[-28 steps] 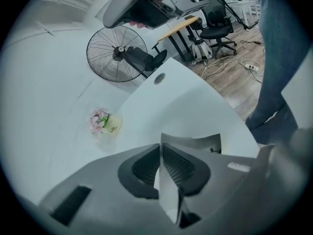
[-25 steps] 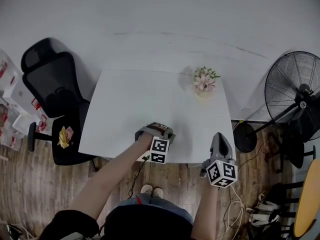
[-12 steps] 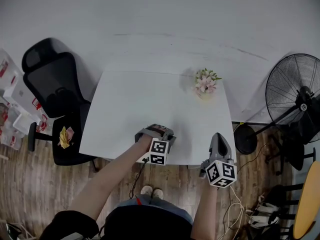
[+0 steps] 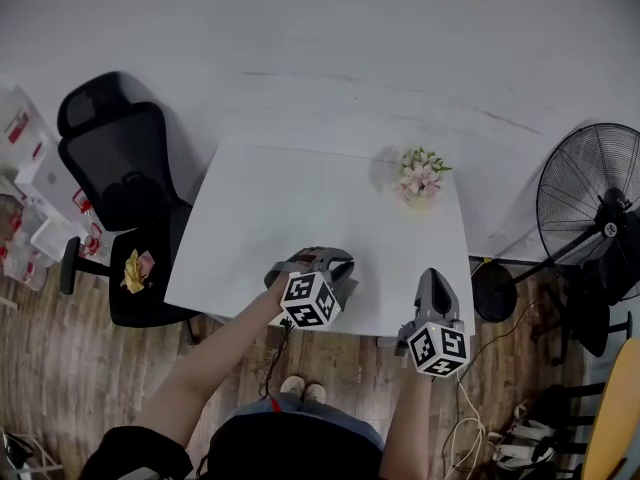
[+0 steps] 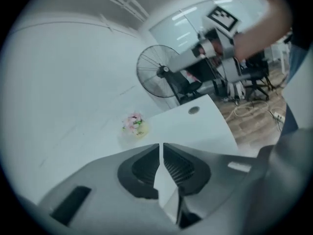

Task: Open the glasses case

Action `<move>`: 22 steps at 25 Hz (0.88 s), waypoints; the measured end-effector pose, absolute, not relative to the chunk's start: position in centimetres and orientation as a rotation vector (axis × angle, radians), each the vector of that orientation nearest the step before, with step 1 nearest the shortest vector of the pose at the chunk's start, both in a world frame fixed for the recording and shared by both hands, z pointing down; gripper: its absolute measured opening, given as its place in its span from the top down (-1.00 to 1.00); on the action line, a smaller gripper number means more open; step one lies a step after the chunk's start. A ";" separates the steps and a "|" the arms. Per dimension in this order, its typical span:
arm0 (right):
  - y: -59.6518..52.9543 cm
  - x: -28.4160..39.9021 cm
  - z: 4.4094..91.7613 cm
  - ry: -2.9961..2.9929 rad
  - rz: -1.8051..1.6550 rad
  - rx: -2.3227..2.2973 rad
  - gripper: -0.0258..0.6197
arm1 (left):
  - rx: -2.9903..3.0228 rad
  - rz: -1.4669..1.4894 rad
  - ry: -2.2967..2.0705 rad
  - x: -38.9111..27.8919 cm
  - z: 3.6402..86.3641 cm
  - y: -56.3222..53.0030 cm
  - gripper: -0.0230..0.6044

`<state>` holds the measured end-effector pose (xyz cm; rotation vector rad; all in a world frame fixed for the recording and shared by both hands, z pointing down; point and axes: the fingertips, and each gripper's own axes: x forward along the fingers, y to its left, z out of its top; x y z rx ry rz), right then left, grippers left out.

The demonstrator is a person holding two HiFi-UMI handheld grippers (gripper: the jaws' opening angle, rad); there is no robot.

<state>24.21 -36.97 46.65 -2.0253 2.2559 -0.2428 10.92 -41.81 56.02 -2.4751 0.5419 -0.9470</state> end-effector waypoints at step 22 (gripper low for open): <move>-37.3 20.4 44.0 2.309 -0.138 -1.936 0.89 | -2.727 0.134 1.581 -4.4 41.2 -43.7 0.90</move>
